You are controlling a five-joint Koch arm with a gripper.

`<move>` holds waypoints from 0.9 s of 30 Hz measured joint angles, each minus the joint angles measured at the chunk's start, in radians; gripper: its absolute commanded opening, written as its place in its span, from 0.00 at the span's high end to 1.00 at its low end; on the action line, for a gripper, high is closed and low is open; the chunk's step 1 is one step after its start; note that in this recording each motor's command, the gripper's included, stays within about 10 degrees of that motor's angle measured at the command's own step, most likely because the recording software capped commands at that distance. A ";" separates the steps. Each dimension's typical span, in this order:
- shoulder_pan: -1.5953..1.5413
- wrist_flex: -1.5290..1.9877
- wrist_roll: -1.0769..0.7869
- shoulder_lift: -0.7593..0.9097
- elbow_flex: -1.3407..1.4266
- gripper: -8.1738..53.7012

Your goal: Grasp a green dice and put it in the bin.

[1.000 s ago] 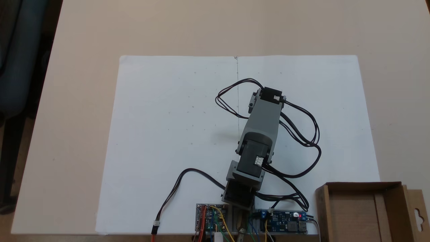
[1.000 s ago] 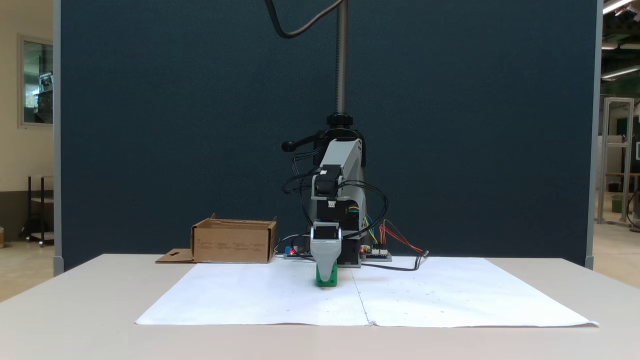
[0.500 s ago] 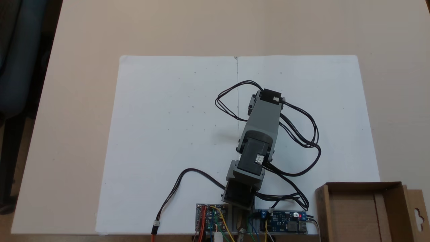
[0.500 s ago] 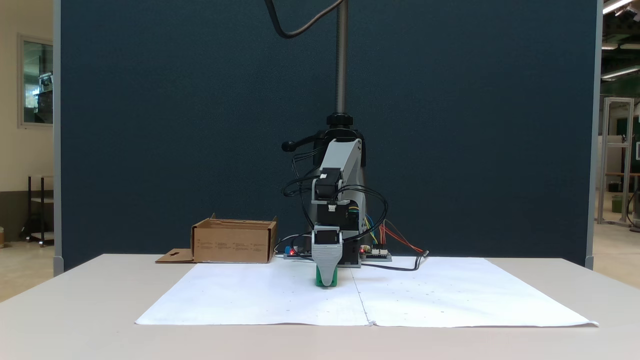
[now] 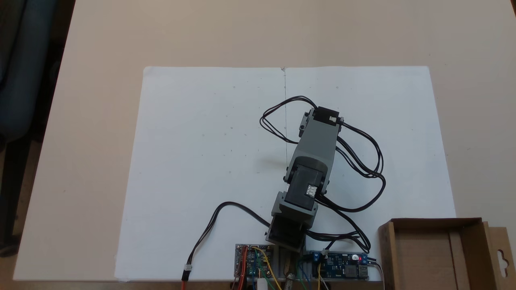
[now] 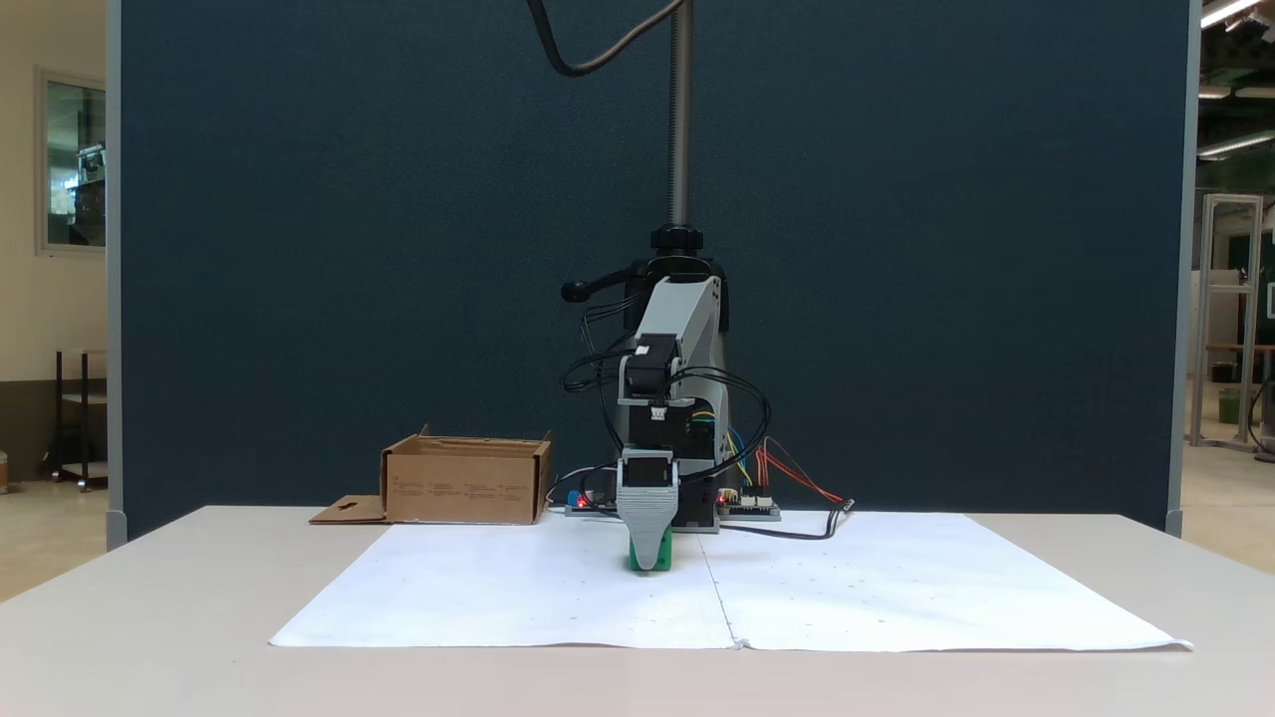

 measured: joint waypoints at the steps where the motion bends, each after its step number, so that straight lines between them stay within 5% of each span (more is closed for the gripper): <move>1: 0.000 -0.005 0.000 0.000 0.000 0.36; 12: 0.017 -0.051 0.000 0.000 0.012 0.36; 19: 0.015 -0.077 0.000 0.005 0.041 0.67; 27: 0.017 -0.091 0.000 0.012 0.054 0.67</move>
